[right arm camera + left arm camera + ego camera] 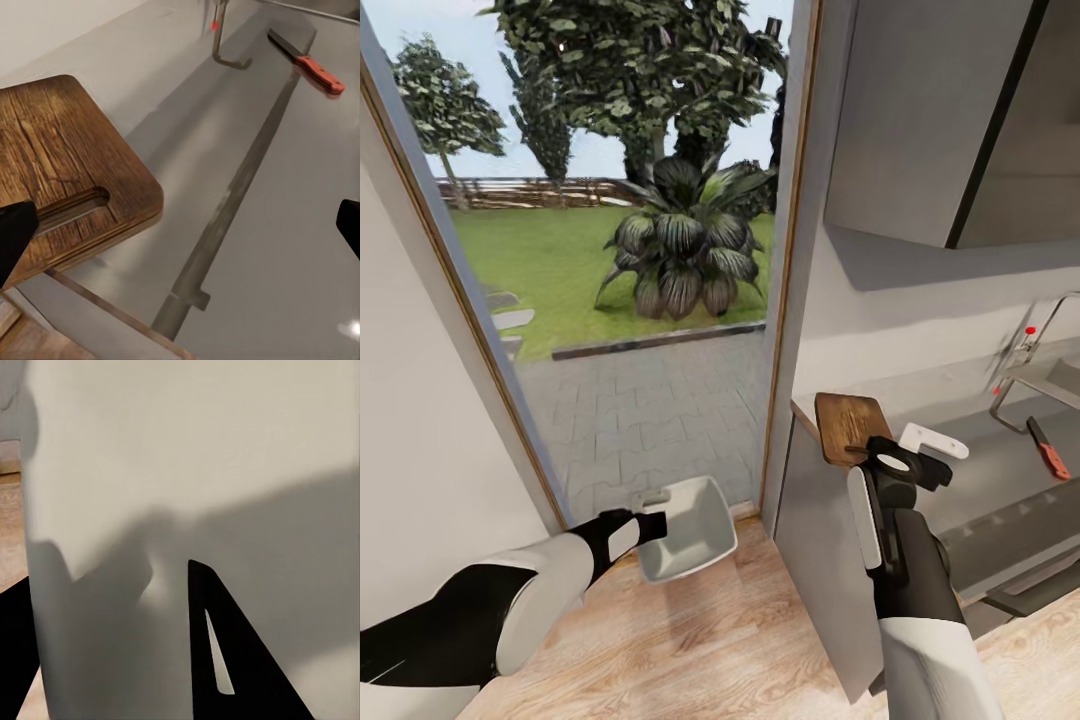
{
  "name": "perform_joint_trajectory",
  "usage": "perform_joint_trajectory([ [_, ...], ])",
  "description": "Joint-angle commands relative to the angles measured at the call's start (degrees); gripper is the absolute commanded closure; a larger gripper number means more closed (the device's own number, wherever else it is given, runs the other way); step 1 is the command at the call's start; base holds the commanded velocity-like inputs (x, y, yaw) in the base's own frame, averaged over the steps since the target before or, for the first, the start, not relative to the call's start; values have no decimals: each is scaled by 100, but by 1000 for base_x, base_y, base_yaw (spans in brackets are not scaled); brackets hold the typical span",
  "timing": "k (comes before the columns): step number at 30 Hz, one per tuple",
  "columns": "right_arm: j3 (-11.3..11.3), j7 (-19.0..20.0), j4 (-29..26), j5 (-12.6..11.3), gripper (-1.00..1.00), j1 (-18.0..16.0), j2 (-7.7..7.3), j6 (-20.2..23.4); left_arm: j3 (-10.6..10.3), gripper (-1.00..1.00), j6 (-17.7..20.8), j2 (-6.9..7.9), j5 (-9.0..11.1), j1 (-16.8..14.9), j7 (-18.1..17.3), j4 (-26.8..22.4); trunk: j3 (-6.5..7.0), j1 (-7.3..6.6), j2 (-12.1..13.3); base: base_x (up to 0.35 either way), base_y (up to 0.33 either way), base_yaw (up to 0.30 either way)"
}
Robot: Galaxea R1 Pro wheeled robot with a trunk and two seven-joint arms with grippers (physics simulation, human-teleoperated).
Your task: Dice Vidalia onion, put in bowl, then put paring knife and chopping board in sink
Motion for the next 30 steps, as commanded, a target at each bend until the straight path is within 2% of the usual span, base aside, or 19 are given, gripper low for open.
perform_joint_trajectory([
  [1,-6,-20,-6,-17,-100,-7,2,32,-33,100,10,-3,55,-4,12,9,-16,3,-11,0,0,0],
  [30,-40,-17,95,-22,-100,-6,2,35,-33,100,32,-2,59,75,12,14,-228,3,-11,0,0,0],
])
